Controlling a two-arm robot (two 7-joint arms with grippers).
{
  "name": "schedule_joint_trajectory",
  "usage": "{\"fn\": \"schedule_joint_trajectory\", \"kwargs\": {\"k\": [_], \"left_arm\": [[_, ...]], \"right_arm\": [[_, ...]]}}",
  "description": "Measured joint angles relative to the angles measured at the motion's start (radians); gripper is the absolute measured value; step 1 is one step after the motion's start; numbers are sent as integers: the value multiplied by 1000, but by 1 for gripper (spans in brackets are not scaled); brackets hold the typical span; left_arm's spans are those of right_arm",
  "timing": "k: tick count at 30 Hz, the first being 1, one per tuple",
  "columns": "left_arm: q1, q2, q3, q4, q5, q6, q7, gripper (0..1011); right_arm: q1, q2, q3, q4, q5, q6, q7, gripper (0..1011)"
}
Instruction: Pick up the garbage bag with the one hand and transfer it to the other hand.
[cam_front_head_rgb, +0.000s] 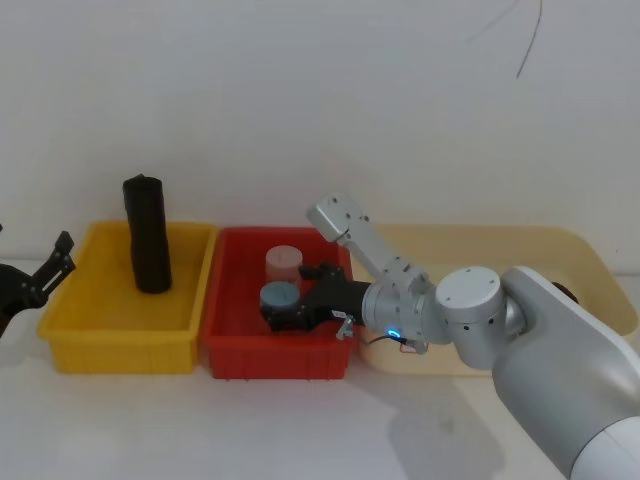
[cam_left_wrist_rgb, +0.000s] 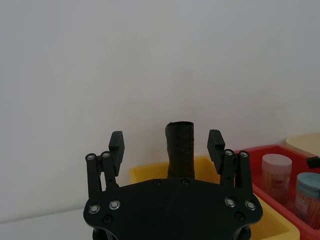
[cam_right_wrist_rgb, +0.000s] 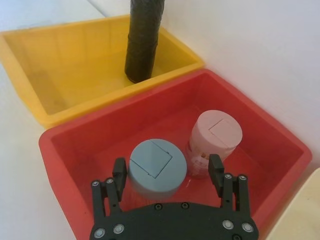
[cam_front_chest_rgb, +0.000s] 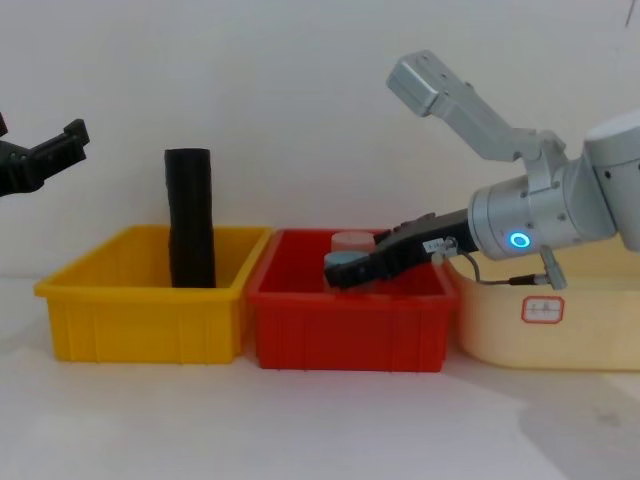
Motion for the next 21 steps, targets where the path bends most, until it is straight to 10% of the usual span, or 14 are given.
{"fn": "schedule_joint_trajectory", "kwargs": {"k": [21], "left_arm": [[0,0,0,0,0,0,0,1002]], "right_arm": [[6,-3,18,2,6,34,54,684]]}}
